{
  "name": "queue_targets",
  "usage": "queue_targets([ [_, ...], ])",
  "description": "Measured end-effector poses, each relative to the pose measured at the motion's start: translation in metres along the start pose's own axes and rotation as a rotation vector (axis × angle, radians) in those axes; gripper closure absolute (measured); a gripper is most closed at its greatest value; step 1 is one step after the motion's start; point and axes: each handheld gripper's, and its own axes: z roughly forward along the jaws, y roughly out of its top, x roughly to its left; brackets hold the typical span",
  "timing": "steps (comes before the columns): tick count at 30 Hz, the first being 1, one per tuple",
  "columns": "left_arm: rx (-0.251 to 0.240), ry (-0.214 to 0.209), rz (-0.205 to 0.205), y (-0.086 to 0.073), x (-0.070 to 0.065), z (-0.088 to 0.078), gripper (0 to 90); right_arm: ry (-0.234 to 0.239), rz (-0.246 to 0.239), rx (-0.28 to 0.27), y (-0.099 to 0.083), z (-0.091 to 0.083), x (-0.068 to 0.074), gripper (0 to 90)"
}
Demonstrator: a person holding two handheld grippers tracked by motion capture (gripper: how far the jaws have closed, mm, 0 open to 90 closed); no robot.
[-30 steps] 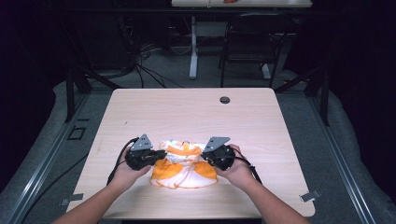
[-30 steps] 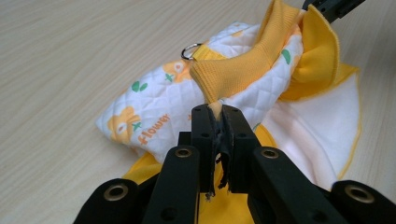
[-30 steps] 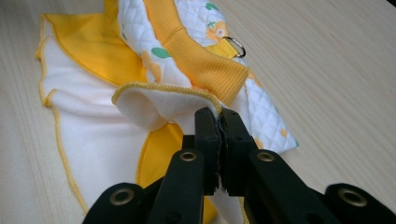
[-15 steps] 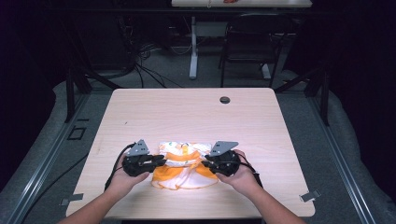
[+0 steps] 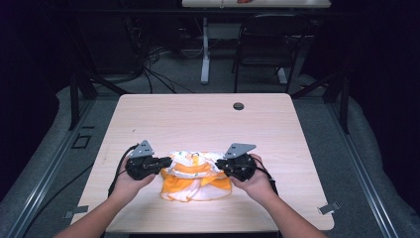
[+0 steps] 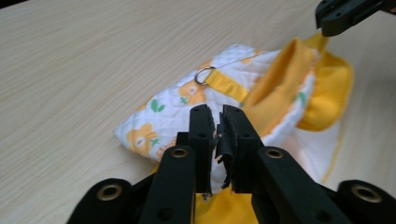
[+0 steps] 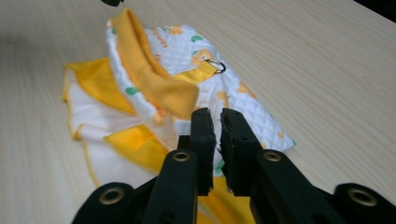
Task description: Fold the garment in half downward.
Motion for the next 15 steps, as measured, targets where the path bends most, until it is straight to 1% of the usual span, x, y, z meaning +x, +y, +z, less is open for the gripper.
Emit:
queue_targets([
  [2, 0.014, 0.004, -0.007, -0.001, 0.004, 0.009, 89.3, 0.003, 0.019, 0.005, 0.003, 0.008, -0.004, 88.0],
  [3, 0.017, 0.004, -0.01, -0.002, 0.005, 0.012, 89.6, 0.002, 0.022, 0.004, 0.004, 0.013, -0.006, 88.9],
  [4, 0.023, -0.005, -0.016, -0.002, 0.006, 0.015, 89.8, 0.001, 0.021, 0.01, 0.005, 0.015, -0.007, 89.2],
  [5, 0.026, -0.014, -0.017, -0.003, 0.005, 0.018, 89.8, 0.013, 0.026, 0.014, 0.007, 0.02, -0.009, 89.3],
  [6, 0.029, -0.021, -0.017, -0.003, 0.004, 0.019, 90.0, 0.018, 0.034, 0.007, 0.008, 0.024, -0.01, 89.4],
  [9, 0.03, -0.046, -0.013, -0.004, -0.001, 0.021, 90.0, 0.031, 0.033, 0.019, 0.01, 0.033, -0.011, 89.5],
  [11, 0.033, -0.059, -0.002, -0.005, -0.005, 0.02, 90.0, 0.045, 0.029, 0.032, 0.01, 0.035, -0.011, 89.6],
  [15, 0.031, -0.092, 0.007, -0.008, -0.014, 0.016, 90.0, 0.07, 0.019, 0.031, 0.009, 0.033, -0.006, 89.9],
])
